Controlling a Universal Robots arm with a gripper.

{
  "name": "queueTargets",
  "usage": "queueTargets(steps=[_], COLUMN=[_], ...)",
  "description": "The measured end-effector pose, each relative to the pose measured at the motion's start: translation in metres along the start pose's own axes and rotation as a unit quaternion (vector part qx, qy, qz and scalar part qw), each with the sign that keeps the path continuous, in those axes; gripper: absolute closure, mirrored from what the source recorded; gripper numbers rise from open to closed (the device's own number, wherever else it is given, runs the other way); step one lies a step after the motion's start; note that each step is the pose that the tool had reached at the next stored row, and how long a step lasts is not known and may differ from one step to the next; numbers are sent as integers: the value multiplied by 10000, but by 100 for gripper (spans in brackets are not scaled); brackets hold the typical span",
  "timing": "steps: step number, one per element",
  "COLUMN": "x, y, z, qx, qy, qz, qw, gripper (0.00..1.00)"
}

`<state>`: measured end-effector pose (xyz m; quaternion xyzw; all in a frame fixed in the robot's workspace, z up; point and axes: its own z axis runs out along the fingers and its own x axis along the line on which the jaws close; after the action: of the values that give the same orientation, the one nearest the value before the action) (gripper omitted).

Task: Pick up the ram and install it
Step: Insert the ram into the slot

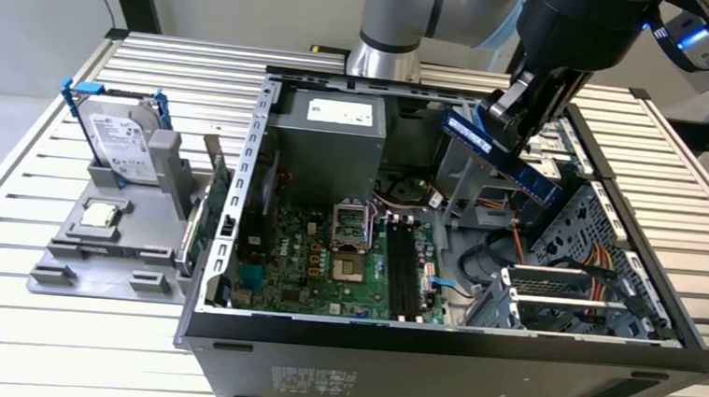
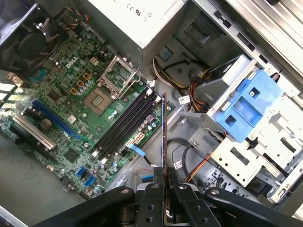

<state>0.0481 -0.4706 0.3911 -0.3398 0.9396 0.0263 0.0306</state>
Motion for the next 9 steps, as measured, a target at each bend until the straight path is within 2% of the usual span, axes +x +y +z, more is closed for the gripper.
queueTargets(steps=[9], x=[0], y=[0], z=[0], qx=[0], qy=[0], qz=[3], qw=[10000], gripper=[100])
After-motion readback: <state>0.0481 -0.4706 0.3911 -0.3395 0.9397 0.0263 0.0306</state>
